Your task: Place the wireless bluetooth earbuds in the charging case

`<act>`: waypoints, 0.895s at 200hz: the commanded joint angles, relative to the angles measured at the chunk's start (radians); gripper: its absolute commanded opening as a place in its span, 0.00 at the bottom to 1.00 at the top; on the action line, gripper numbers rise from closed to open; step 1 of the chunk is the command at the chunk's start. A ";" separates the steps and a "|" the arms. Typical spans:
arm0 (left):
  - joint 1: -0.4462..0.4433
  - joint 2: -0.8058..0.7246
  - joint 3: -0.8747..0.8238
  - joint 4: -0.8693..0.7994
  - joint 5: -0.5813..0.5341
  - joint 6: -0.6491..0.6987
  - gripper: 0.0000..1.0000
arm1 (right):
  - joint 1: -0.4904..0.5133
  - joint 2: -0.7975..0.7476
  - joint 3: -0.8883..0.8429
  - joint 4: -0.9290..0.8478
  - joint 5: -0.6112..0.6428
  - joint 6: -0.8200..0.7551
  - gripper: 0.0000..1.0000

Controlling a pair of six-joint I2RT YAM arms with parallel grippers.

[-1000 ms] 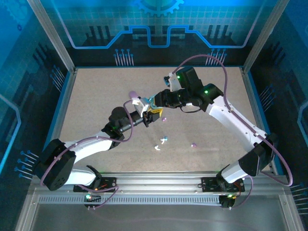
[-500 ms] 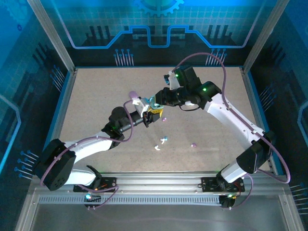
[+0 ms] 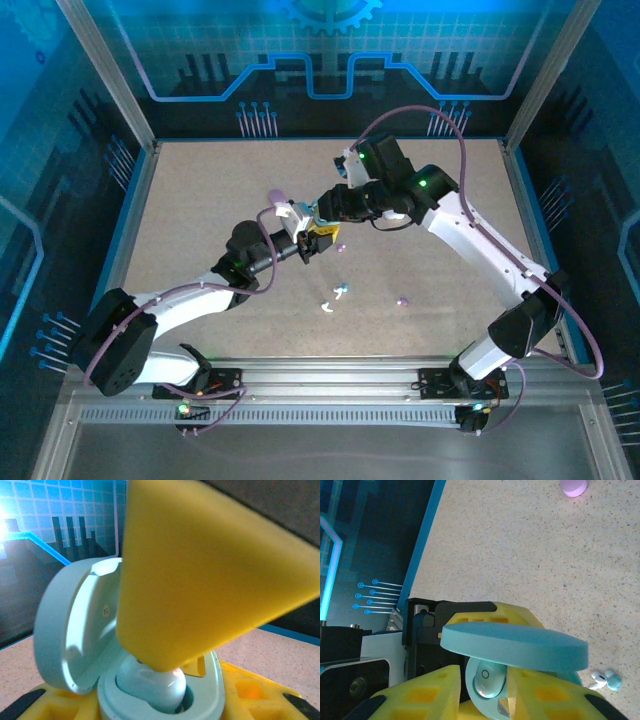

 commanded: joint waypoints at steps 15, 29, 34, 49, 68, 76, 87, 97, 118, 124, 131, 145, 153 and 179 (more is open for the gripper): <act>-0.006 -0.003 0.029 0.032 -0.001 0.009 0.28 | 0.016 -0.038 0.011 0.000 -0.010 -0.014 0.36; -0.005 -0.008 0.020 0.026 -0.019 0.012 0.28 | 0.014 -0.085 -0.005 0.032 -0.011 -0.025 0.38; -0.005 -0.011 0.017 0.027 -0.024 0.014 0.28 | 0.012 -0.106 -0.015 0.046 -0.011 -0.031 0.39; -0.006 -0.023 0.001 0.026 -0.039 0.016 0.28 | -0.001 -0.177 -0.052 0.084 0.002 -0.045 0.40; -0.004 -0.045 -0.022 0.017 -0.062 0.016 0.28 | -0.040 -0.272 -0.116 0.097 0.070 -0.055 0.40; -0.004 -0.062 -0.035 0.011 -0.072 0.015 0.28 | -0.073 -0.313 -0.160 0.091 0.109 -0.050 0.40; -0.005 -0.087 -0.055 0.006 -0.092 0.010 0.27 | -0.128 -0.350 -0.216 0.077 0.138 -0.039 0.40; -0.004 -0.120 -0.067 -0.016 -0.101 0.009 0.27 | -0.190 -0.376 -0.283 0.067 0.135 -0.035 0.40; -0.004 -0.204 -0.077 -0.104 -0.111 0.014 0.27 | -0.295 -0.386 -0.424 0.071 0.073 -0.030 0.39; -0.004 -0.229 -0.081 -0.122 -0.115 0.016 0.27 | -0.306 -0.371 -0.456 0.065 0.063 -0.024 0.39; -0.003 -0.259 -0.086 -0.147 -0.120 0.016 0.27 | -0.312 -0.345 -0.479 0.057 0.047 -0.023 0.38; -0.004 -0.319 -0.087 -0.206 -0.129 0.019 0.27 | -0.303 -0.272 -0.514 0.045 0.008 -0.007 0.37; -0.004 -0.351 -0.086 -0.235 -0.132 0.023 0.27 | -0.279 -0.222 -0.539 0.061 -0.018 0.011 0.35; -0.004 -0.433 -0.085 -0.309 -0.140 0.029 0.28 | -0.175 -0.080 -0.562 0.092 0.024 0.043 0.34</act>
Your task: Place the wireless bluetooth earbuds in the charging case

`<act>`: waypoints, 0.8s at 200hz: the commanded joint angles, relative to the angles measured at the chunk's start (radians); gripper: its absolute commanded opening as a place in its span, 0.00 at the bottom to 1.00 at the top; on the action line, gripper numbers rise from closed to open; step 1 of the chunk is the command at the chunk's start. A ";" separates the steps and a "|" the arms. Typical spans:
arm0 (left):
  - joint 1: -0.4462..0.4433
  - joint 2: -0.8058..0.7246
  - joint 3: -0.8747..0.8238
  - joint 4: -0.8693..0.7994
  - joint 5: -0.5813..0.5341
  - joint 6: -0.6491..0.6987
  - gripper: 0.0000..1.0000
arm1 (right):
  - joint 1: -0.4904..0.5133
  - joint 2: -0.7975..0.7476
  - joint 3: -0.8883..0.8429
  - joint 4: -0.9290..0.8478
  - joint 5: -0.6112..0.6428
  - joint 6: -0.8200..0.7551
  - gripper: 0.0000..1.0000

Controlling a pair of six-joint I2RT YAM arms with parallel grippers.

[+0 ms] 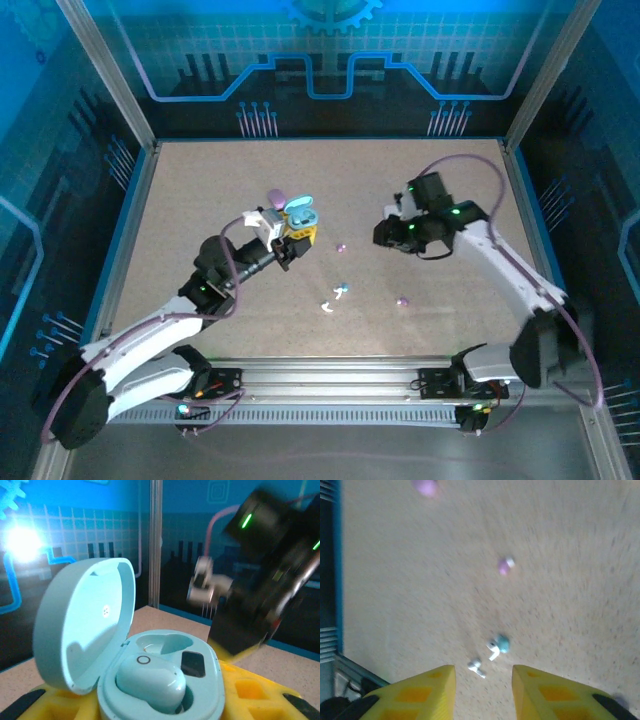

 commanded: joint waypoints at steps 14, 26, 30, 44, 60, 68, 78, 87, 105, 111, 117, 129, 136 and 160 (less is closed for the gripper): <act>-0.004 -0.100 -0.001 -0.132 -0.028 0.028 0.28 | 0.145 0.181 -0.013 0.027 0.006 0.050 0.34; -0.003 -0.118 0.001 -0.150 -0.030 0.034 0.28 | 0.181 0.243 0.004 0.031 0.019 0.051 0.34; -0.004 -0.123 0.001 -0.155 -0.031 0.035 0.28 | 0.188 0.258 0.008 0.032 0.021 0.050 0.34; -0.003 -0.134 0.002 -0.163 -0.031 0.037 0.28 | 0.214 0.312 0.032 0.020 0.042 0.050 0.33; -0.004 -0.142 0.004 -0.172 -0.029 0.040 0.28 | 0.237 0.356 0.051 0.011 0.056 0.047 0.34; -0.004 -0.144 0.004 -0.171 -0.031 0.043 0.28 | 0.244 0.369 0.057 0.005 0.068 0.047 0.34; -0.004 -0.144 0.005 -0.171 -0.032 0.044 0.28 | 0.251 0.386 0.065 -0.003 0.085 0.041 0.34; -0.004 -0.142 0.007 -0.172 -0.030 0.044 0.28 | 0.253 0.403 0.069 -0.003 0.080 0.035 0.34; -0.004 -0.143 0.010 -0.172 -0.028 0.044 0.28 | 0.257 0.425 0.077 -0.003 0.074 0.028 0.35; -0.004 -0.142 0.011 -0.172 -0.027 0.045 0.28 | 0.256 0.430 0.079 -0.003 0.070 0.025 0.35; -0.005 -0.141 0.012 -0.172 -0.025 0.045 0.28 | 0.256 0.437 0.083 -0.005 0.069 0.023 0.35; -0.004 -0.142 0.015 -0.172 -0.024 0.047 0.28 | 0.256 0.448 0.087 -0.005 0.069 0.019 0.35; -0.004 -0.141 0.016 -0.172 -0.024 0.047 0.28 | 0.257 0.457 0.090 -0.003 0.058 0.015 0.35; -0.004 -0.141 0.019 -0.173 -0.022 0.047 0.28 | 0.260 0.478 0.097 -0.006 0.062 0.009 0.35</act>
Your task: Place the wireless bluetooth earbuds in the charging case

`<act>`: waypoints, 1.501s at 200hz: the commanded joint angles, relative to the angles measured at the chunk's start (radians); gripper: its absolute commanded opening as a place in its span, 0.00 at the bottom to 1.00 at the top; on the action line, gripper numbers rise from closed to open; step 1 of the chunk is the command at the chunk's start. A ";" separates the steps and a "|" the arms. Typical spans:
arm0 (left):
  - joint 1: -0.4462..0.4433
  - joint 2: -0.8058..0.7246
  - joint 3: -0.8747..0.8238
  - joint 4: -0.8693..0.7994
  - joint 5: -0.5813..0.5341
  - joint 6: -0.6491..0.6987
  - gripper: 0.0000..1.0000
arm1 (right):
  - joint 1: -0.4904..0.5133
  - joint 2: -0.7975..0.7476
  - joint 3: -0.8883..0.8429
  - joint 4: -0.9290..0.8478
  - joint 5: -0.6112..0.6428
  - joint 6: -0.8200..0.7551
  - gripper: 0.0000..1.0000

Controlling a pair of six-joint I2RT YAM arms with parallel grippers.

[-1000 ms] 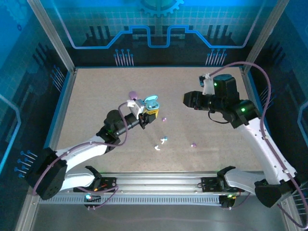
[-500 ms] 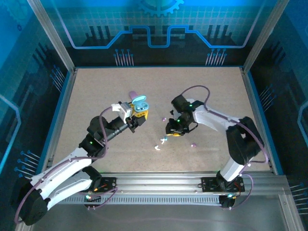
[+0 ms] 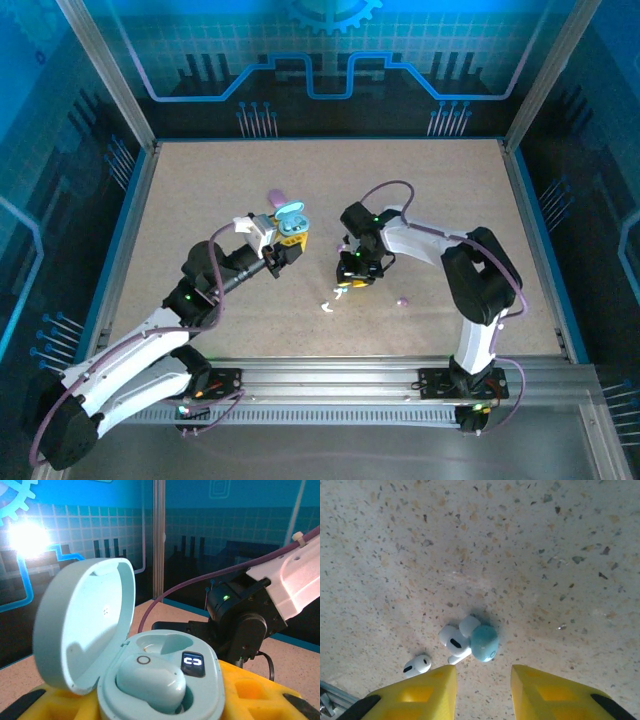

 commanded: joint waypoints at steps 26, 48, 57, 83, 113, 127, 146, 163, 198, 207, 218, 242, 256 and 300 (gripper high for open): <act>-0.004 -0.008 0.022 0.001 -0.007 0.020 0.28 | 0.019 0.049 0.036 -0.035 0.006 -0.030 0.35; -0.003 -0.005 0.022 0.002 -0.007 0.020 0.28 | 0.021 0.056 0.038 -0.041 0.007 -0.035 0.35; -0.004 -0.004 0.022 0.002 -0.007 0.019 0.28 | 0.024 0.062 0.042 -0.045 0.004 -0.040 0.35; -0.004 -0.002 0.019 0.005 -0.007 0.019 0.28 | 0.031 0.075 0.053 -0.063 0.011 -0.050 0.35; -0.004 0.000 0.019 0.005 -0.009 0.020 0.28 | 0.033 0.077 0.064 -0.095 0.063 -0.058 0.33; -0.005 0.001 0.019 0.006 -0.010 0.020 0.28 | 0.034 0.075 0.072 -0.120 0.097 -0.072 0.33; -0.005 0.003 0.019 0.006 -0.009 0.021 0.28 | 0.032 0.067 0.083 -0.153 0.143 -0.094 0.33; -0.003 0.006 0.018 0.009 -0.010 0.020 0.28 | 0.027 0.064 0.090 -0.174 0.172 -0.112 0.33; -0.003 0.007 0.016 0.011 -0.010 0.021 0.28 | 0.014 0.059 0.093 -0.191 0.201 -0.138 0.33; -0.004 0.006 0.016 0.012 -0.011 0.020 0.28 | 0.014 0.059 0.092 -0.196 0.210 -0.144 0.33; -0.004 0.006 0.016 0.013 -0.012 0.020 0.28 | 0.014 0.060 0.096 -0.206 0.225 -0.153 0.33; -0.004 0.005 0.015 0.013 -0.012 0.020 0.28 | 0.004 0.052 0.084 -0.217 0.251 -0.158 0.33; -0.005 0.004 0.013 0.014 -0.014 0.020 0.28 | -0.009 0.039 0.072 -0.211 0.250 -0.156 0.33; -0.005 0.012 0.015 0.020 -0.010 0.020 0.28 | -0.039 -0.001 0.049 -0.187 0.237 -0.142 0.33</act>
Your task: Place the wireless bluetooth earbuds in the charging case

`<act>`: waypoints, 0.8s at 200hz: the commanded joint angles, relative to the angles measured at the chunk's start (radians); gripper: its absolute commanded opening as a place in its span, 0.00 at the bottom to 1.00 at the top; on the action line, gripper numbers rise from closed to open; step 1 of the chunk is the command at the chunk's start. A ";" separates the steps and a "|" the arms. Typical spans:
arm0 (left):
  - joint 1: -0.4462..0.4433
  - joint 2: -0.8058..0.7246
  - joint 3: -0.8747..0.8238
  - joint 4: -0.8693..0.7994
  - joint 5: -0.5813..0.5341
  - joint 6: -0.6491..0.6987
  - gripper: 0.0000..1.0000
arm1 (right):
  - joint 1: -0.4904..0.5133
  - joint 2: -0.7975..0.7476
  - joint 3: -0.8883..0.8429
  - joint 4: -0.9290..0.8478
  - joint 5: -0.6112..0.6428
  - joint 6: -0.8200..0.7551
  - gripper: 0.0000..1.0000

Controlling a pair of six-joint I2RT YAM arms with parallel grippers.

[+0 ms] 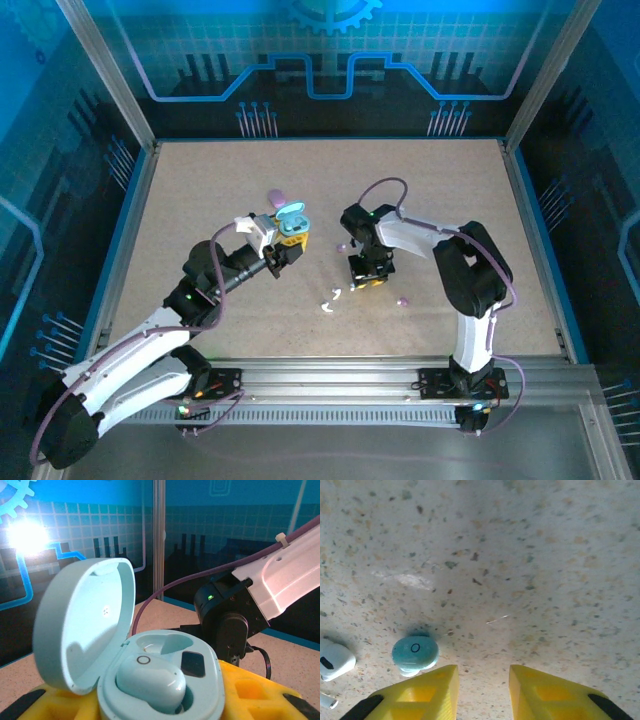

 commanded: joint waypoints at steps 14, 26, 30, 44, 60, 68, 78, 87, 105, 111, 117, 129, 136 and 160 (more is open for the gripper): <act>-0.004 0.007 0.015 0.022 -0.009 0.017 0.28 | -0.026 -0.075 -0.029 0.025 -0.038 0.035 0.33; -0.004 0.007 0.015 0.024 -0.009 0.015 0.28 | -0.027 -0.095 -0.046 0.069 -0.092 0.088 0.33; -0.004 0.008 0.015 0.026 -0.008 0.014 0.28 | -0.027 -0.099 -0.052 0.086 -0.111 0.112 0.33; -0.004 0.007 0.014 0.027 -0.008 0.015 0.28 | -0.024 -0.109 -0.089 0.155 -0.183 0.201 0.33; -0.005 0.005 0.012 0.028 -0.009 0.015 0.28 | -0.018 -0.112 -0.125 0.221 -0.209 0.275 0.34; -0.003 0.003 0.011 0.028 -0.009 0.014 0.28 | -0.017 -0.112 -0.137 0.238 -0.204 0.302 0.35; -0.004 0.002 0.009 0.028 -0.009 0.014 0.28 | -0.016 -0.111 -0.149 0.259 -0.201 0.324 0.36; -0.005 0.003 0.009 0.028 -0.009 0.015 0.28 | -0.016 -0.110 -0.156 0.275 -0.203 0.332 0.37; -0.003 0.002 0.008 0.028 -0.008 0.016 0.28 | -0.015 -0.094 -0.154 0.282 -0.201 0.336 0.38; -0.003 0.003 0.007 0.030 -0.009 0.016 0.28 | -0.015 -0.086 -0.150 0.284 -0.205 0.335 0.38; -0.004 0.003 0.007 0.030 -0.009 0.017 0.28 | -0.015 -0.079 -0.147 0.286 -0.209 0.333 0.38; -0.004 0.004 0.007 0.029 -0.009 0.018 0.28 | -0.012 -0.073 -0.144 0.299 -0.208 0.332 0.38; -0.003 0.005 0.007 0.030 -0.010 0.017 0.28 | -0.012 -0.068 -0.139 0.300 -0.210 0.332 0.37; -0.004 0.004 0.006 0.030 -0.012 0.017 0.28 | -0.011 -0.042 -0.111 0.283 -0.213 0.320 0.37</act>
